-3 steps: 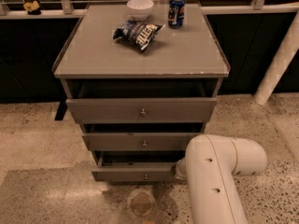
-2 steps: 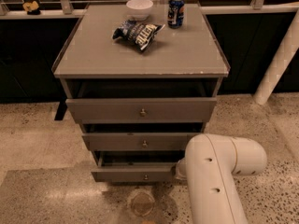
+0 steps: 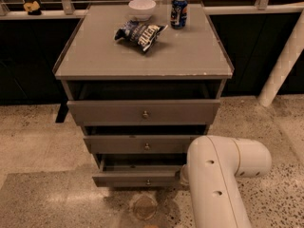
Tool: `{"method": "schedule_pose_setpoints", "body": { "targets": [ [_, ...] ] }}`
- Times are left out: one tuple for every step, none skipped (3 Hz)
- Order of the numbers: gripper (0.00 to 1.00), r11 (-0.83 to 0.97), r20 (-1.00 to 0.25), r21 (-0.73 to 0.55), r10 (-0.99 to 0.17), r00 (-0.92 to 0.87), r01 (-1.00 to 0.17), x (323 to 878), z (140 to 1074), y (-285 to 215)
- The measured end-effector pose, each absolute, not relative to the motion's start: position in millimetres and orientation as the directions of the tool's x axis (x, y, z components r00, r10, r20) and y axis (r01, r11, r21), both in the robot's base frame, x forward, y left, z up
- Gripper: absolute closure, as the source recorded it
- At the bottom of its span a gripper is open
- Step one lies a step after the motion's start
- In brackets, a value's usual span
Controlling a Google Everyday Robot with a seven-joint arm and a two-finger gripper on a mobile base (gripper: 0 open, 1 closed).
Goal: Open bottom drawer
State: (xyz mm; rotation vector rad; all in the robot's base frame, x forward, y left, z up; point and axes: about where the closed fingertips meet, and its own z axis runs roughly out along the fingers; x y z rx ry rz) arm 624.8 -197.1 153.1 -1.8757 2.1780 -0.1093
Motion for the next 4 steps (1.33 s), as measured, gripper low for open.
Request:
{"method": "schedule_pose_setpoints", "body": {
  "targets": [
    [1.00,0.149,-0.155,-0.228,-0.981,-0.116,-0.962,609.0,146.3,-202.1],
    [1.00,0.149,-0.155,-0.228,-0.981,-0.116,-0.962,609.3,150.4,-199.5],
    [1.00,0.149,-0.155,-0.228,-0.981,-0.116,-0.962,609.4,151.9,-198.5],
    [1.00,0.152,-0.157,-0.222,-0.980,-0.119,-0.963,600.2,150.6,-198.8]
  ]
}}
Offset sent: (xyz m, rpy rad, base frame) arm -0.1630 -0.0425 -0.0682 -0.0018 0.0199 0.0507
